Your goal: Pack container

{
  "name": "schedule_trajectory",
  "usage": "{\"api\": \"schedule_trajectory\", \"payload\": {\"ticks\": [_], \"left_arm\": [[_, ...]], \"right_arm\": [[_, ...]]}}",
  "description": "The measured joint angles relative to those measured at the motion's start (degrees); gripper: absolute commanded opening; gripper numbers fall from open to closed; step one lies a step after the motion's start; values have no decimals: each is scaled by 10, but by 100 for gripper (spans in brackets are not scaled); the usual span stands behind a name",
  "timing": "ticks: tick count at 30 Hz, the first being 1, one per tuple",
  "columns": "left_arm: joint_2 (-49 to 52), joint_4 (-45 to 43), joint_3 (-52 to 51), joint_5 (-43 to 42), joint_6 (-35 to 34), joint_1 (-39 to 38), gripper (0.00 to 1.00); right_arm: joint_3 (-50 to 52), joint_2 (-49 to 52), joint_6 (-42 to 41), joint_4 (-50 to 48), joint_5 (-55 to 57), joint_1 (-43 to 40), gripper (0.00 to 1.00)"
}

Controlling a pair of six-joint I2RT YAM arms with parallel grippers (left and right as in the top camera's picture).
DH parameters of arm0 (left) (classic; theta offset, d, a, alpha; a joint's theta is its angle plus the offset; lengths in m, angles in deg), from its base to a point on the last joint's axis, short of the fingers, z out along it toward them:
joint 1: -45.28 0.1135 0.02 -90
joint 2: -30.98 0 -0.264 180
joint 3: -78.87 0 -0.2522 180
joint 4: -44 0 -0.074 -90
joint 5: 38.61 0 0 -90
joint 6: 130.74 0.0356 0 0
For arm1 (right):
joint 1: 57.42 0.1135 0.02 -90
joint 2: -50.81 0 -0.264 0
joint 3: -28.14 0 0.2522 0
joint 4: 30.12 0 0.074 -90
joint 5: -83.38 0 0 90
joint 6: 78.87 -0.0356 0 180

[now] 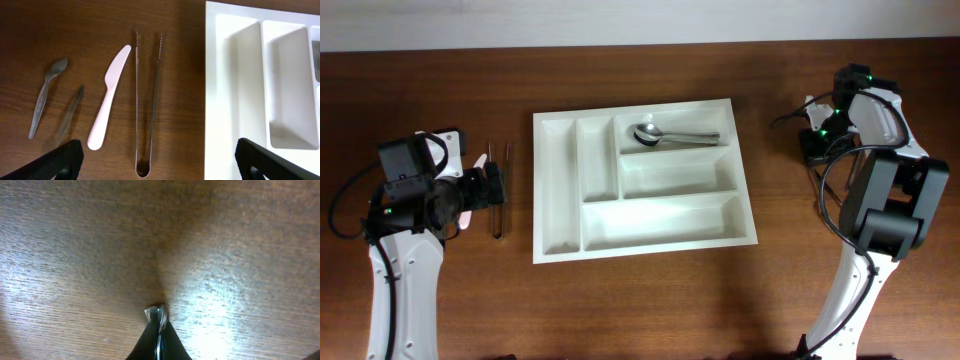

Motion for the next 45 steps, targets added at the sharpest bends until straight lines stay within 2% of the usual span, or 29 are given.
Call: {"api": "schedule_trajectory", "payload": {"ticks": [12, 24, 28, 34, 39, 45], "left_arm": [[0, 0, 0, 0, 0, 0, 99], [0, 0, 0, 0, 0, 0, 99], [0, 0, 0, 0, 0, 0, 99], [0, 0, 0, 0, 0, 0, 99], [0, 0, 0, 0, 0, 0, 99], [0, 0, 0, 0, 0, 0, 99]], "right_arm": [[-52, -7, -19, 47, 6, 0, 4], [-108, -94, -19, 106, 4, 27, 4], [-133, -140, 1, 107, -8, 83, 4], [-156, -201, 91, 87, -52, 254, 4], [-152, -180, 200, 88, -65, 386, 4], [-142, -103, 341, 90, -20, 471, 4]]}}
